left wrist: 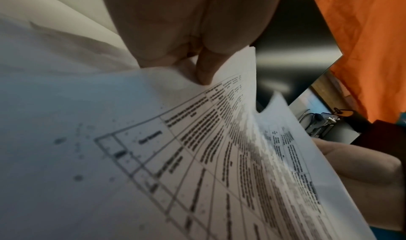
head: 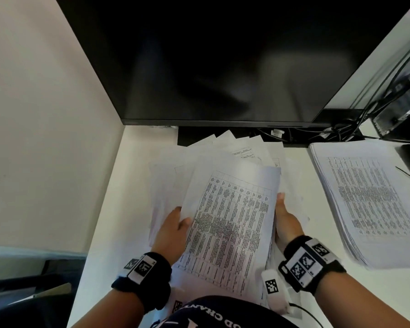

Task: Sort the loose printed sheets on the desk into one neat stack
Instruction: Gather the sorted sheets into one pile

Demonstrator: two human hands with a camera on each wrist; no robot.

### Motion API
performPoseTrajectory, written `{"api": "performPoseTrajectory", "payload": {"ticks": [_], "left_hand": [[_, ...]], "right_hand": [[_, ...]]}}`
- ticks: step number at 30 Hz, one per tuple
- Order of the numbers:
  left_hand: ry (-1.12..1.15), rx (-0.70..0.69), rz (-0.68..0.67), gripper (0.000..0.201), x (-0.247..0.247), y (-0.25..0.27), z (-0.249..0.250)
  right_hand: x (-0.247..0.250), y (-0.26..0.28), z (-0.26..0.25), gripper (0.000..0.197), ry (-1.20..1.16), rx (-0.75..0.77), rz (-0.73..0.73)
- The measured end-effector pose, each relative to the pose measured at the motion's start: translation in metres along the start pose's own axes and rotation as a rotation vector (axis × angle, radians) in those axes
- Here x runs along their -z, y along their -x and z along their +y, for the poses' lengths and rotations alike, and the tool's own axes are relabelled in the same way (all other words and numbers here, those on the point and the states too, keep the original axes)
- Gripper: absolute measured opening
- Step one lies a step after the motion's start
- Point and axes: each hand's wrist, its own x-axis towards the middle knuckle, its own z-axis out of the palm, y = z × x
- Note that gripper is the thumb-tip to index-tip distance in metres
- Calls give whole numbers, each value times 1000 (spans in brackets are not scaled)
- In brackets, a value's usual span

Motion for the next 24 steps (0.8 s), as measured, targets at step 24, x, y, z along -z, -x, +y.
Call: {"api": "performPoseTrajectory", "payload": {"ticks": [24], "left_hand": [[471, 169, 55, 51, 28, -2, 1]], "right_hand": [[-13, 35, -16, 32, 331, 266, -282]]}}
